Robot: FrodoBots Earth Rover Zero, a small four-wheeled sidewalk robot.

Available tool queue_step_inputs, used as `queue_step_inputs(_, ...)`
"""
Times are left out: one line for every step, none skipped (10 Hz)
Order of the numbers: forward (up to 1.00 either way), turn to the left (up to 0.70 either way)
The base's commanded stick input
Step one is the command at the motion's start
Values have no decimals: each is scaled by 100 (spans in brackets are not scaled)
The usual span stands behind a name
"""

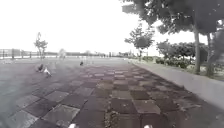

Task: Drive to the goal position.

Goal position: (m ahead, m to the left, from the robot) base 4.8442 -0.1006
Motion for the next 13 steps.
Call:
queue_step_inputs(100,0)
queue_step_inputs(100,0)
queue_step_inputs(100,0)
queue_step_inputs(100,0)
queue_step_inputs(100,0)
queue_step_inputs(100,0)
queue_step_inputs(100,0)
queue_step_inputs(100,0)
queue_step_inputs(100,0)
queue_step_inputs(100,0)
queue_step_inputs(100,0)
queue_step_inputs(100,0)
queue_step_inputs(100,0)
